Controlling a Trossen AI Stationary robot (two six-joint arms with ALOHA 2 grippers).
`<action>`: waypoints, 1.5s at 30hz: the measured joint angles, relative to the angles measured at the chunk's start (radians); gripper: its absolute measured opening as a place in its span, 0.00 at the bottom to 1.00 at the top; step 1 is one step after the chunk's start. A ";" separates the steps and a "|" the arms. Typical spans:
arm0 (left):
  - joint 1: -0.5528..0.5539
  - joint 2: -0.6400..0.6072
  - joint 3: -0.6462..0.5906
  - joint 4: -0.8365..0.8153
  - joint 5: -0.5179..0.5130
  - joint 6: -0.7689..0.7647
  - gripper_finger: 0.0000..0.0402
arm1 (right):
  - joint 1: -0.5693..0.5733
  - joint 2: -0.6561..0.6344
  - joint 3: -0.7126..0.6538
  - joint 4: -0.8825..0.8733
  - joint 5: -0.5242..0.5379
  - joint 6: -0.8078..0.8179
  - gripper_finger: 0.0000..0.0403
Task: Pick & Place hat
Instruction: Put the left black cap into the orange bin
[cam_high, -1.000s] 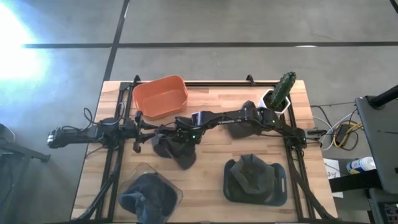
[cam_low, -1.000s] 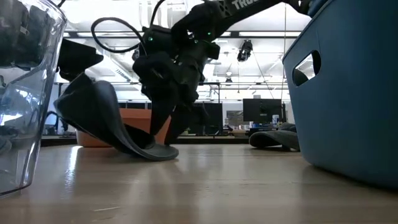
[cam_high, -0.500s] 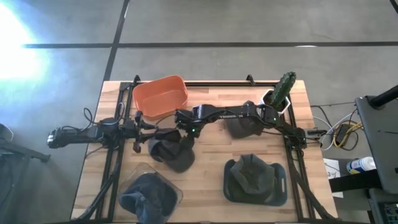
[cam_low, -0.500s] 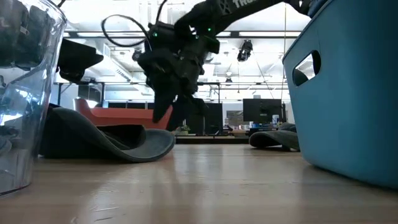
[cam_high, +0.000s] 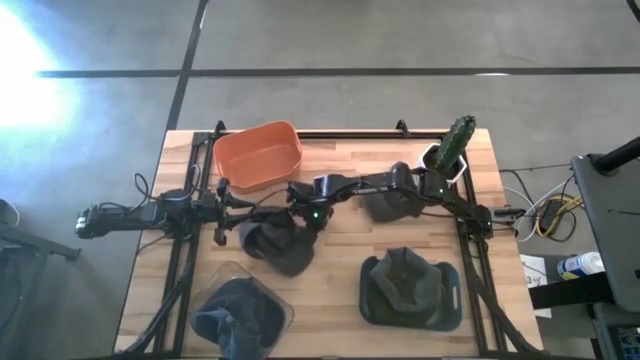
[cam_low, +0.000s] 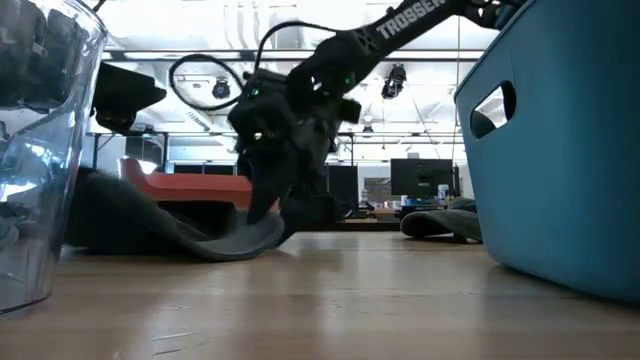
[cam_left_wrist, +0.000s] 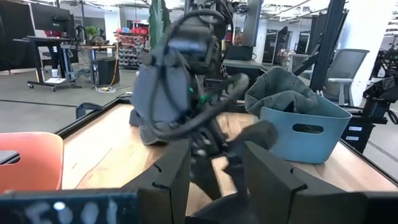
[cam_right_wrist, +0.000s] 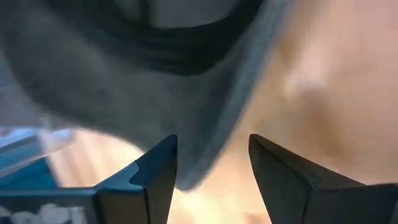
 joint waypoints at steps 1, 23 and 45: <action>0.000 0.000 0.000 0.000 0.000 0.000 0.35 | 0.007 0.000 -0.018 0.041 -0.027 0.017 0.48; 0.000 0.004 0.000 0.000 0.000 0.000 0.35 | 0.018 -0.014 0.130 -0.163 0.237 -0.197 0.04; 0.000 0.004 0.000 0.000 0.000 0.000 0.35 | -0.074 -0.241 0.322 0.164 1.278 -0.951 0.03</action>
